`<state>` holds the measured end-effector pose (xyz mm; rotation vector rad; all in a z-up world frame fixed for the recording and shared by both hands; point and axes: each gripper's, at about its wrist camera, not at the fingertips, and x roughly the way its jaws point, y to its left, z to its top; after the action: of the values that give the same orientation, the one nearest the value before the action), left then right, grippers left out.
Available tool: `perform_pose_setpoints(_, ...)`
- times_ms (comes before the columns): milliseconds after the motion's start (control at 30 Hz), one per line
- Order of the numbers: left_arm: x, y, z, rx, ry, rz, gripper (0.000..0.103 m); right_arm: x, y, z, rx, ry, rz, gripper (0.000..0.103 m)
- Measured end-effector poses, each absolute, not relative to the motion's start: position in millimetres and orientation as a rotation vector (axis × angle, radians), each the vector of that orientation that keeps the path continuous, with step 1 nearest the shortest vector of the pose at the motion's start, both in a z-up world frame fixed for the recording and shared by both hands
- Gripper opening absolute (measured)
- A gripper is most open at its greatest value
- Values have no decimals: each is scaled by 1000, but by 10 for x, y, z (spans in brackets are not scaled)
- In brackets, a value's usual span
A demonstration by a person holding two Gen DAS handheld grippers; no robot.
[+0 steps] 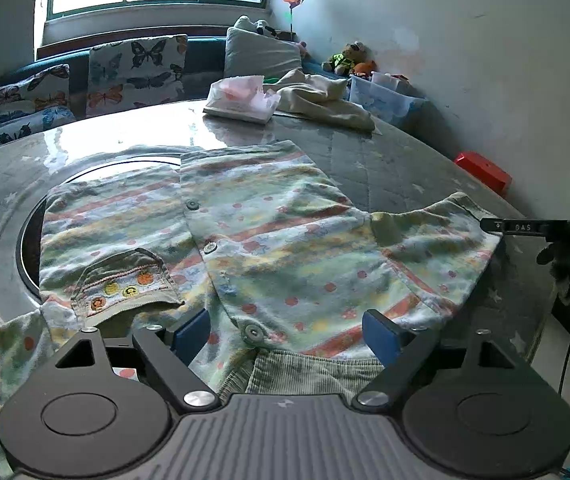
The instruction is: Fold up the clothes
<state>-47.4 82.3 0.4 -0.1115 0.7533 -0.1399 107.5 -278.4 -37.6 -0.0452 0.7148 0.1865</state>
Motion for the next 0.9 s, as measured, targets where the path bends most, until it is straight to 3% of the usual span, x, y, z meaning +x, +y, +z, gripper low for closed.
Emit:
perform_pose_setpoints(67, -476, 812, -2, -111, 755, -141, 85, 1063, -2780, -358, -27, 720, 216, 20)
perform_pose_setpoints(133, -478, 807, -2, -114, 753, -139, 85, 1045, -2766, -321, 1, 723, 242, 11)
perform_pose_setpoints(400, -543, 901, 3, -137, 741, -108, 85, 829, -2460, 173, 79, 622, 454, 9)
perform_pose_setpoints(633, -686, 1074, 13, -176, 715, -77, 86, 706, -1690, 657, 62, 581, 725, 9)
perform_pose_setpoints(900, -869, 1309, 18, -225, 684, -31, 87, 532, -719, 828, 11, 591, 972, 9)
